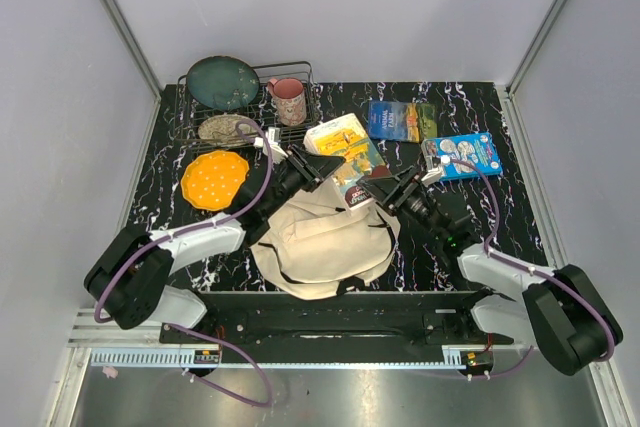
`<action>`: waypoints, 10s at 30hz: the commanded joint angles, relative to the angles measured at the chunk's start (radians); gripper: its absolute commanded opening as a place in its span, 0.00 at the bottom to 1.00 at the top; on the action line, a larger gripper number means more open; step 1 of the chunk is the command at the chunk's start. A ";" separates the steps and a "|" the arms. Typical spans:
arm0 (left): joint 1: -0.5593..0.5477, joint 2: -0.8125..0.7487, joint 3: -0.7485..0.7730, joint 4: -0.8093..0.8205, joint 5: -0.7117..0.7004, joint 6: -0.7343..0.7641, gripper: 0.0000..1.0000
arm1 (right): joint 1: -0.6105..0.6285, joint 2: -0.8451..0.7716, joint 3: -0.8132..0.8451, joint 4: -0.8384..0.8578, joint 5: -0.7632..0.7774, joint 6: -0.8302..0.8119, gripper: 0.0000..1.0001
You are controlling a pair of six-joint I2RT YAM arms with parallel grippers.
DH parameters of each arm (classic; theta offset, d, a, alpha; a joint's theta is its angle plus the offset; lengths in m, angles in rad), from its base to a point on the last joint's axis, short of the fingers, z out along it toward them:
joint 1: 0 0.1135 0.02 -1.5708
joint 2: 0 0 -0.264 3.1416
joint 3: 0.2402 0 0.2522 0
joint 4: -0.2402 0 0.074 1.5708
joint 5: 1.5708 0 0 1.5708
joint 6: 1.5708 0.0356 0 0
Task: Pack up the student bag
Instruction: Pick up the book from the center of the board, then place the book in the student bag.
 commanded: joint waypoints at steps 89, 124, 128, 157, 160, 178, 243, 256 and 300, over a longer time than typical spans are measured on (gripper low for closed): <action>-0.463 0.062 0.386 -1.041 0.010 1.143 0.24 | 0.038 -0.820 0.353 -1.424 0.777 -0.242 0.09; -0.259 0.027 0.711 -1.011 -0.306 1.118 0.00 | 0.038 -0.846 0.496 -1.427 0.117 -0.096 0.02; -0.251 0.041 0.758 -1.031 -0.308 1.117 0.00 | 0.038 -0.868 0.469 -1.385 -0.005 -0.032 0.02; -0.230 0.005 0.765 -1.103 -0.102 1.091 0.00 | 0.035 -0.212 0.281 -0.710 -0.051 -0.038 0.02; -0.230 -0.009 0.734 -1.092 -0.095 1.088 0.00 | 0.022 -0.161 0.310 -0.634 -0.093 -0.013 0.02; -0.227 0.004 0.780 -1.074 -0.090 1.137 0.00 | -0.079 0.079 0.304 -0.515 -0.264 0.004 0.04; -0.178 0.007 0.767 -1.074 -0.078 1.008 0.00 | 0.196 0.355 0.398 -0.487 0.162 -0.007 0.00; -0.178 0.004 0.752 -1.029 0.053 0.991 0.00 | 0.196 0.568 0.487 -0.307 0.207 0.063 0.03; -0.141 -0.074 0.636 -0.993 0.149 1.023 0.99 | -0.019 -0.324 0.428 -1.474 0.839 -0.186 1.00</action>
